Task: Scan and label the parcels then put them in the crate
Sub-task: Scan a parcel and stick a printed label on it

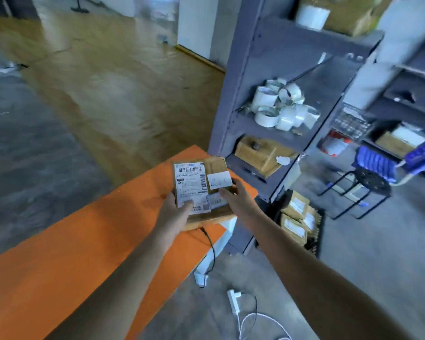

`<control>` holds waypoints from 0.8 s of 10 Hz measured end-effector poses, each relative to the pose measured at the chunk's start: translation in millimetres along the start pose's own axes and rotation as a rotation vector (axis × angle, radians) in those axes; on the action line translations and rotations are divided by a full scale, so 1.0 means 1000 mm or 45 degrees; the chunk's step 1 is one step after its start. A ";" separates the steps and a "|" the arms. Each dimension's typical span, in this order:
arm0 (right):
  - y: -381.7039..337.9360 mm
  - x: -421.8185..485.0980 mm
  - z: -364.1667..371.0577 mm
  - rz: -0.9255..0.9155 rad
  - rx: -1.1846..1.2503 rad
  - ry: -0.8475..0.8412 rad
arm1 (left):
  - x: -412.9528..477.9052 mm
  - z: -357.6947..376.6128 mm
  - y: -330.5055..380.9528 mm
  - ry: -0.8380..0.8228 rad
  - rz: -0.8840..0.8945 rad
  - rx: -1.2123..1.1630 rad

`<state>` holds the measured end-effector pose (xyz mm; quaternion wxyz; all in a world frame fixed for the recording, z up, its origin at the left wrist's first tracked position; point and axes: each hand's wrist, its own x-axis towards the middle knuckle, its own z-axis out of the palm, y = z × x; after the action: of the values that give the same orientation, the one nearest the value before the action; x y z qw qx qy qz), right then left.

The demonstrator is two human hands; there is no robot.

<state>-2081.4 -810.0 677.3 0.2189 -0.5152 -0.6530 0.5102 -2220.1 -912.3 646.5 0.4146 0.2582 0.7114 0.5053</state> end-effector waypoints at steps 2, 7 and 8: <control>0.054 -0.045 -0.108 0.080 -0.009 0.304 | -0.033 0.110 0.020 -0.246 0.098 0.137; 0.241 -0.172 -0.438 0.240 0.169 0.623 | -0.186 0.468 0.033 -0.503 0.226 0.354; 0.260 -0.183 -0.488 0.252 0.167 0.658 | -0.201 0.519 0.038 -0.523 0.204 0.358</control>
<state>-1500.3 -772.3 676.7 0.3600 -0.6742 -0.4875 0.4220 -1675.4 -795.3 672.3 0.4690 0.4660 0.6530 0.3695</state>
